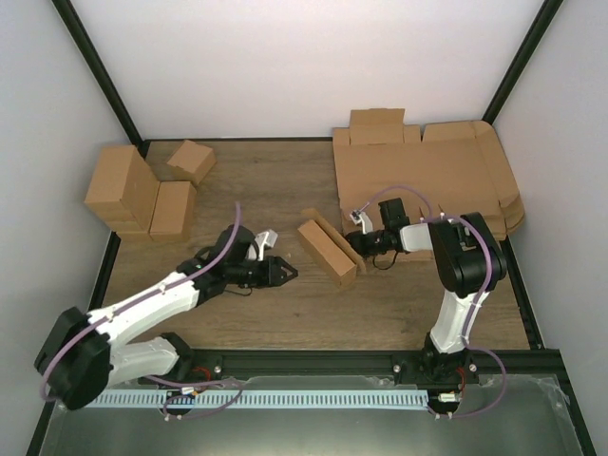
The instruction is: Fold the paper box
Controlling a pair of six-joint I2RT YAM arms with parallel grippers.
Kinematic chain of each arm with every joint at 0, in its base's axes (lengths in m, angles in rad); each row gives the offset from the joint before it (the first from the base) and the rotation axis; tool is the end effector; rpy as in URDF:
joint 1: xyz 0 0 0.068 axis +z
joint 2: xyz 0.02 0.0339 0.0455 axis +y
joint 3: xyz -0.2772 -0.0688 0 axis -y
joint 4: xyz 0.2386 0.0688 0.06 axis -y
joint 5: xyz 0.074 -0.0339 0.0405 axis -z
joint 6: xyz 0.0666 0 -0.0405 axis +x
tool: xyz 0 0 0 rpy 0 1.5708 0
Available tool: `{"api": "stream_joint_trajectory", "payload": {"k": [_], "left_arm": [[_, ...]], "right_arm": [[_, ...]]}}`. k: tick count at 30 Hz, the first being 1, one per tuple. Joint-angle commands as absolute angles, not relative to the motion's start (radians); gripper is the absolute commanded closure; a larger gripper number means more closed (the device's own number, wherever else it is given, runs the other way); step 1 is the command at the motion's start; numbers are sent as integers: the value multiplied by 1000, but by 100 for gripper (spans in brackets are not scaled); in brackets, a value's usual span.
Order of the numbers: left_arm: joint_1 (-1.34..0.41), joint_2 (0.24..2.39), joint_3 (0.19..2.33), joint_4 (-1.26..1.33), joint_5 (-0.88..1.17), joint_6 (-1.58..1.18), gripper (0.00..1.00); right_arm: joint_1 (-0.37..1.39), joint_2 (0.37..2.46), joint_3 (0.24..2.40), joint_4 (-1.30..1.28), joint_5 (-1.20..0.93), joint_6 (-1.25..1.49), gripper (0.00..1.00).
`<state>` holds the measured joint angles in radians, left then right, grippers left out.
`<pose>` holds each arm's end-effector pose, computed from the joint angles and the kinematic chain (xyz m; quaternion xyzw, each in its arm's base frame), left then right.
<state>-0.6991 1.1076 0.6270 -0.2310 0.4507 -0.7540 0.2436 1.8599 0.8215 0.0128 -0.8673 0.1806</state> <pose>0.1627 -0.1747 0.2169 0.0687 0.8884 -0.4215 0.1685 0.3105 0.1295 0.1040 -0.1406 0.8699 0.4470 0.1536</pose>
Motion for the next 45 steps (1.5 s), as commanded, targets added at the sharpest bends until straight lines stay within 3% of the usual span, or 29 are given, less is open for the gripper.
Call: {"api": "stream_joint_trajectory", "payload": {"k": [1,8,15,18,21,26,30,38,45], "left_arm": [[-702,1238,568,-65,506,-746,58],[-707,1400,653,-28,440,-669,58],[-643,1399,735,-55,372,-609,57],[-564,1406,744,-35,376,-599,43],[-523,1430,767,-14,385,-572,41],[-508,1515,837,18,453,-527,42],[-505,1571,885,32,466,-479,43],[-506,1679,968,73,541,-414,45],[-506,1733,1016,45,532,-389,50]], "right_arm": [[235,1878,847,20,-883,182,75],[234,1859,881,-9,-840,185,73],[234,1682,865,-51,-613,259,66],[234,1571,827,-66,-534,290,65],[235,1459,803,-79,-539,293,63],[235,1340,810,-141,-640,290,56],[236,1206,733,-179,-601,345,33],[235,867,554,-299,-500,479,22],[244,695,390,-278,-626,647,21]]}}
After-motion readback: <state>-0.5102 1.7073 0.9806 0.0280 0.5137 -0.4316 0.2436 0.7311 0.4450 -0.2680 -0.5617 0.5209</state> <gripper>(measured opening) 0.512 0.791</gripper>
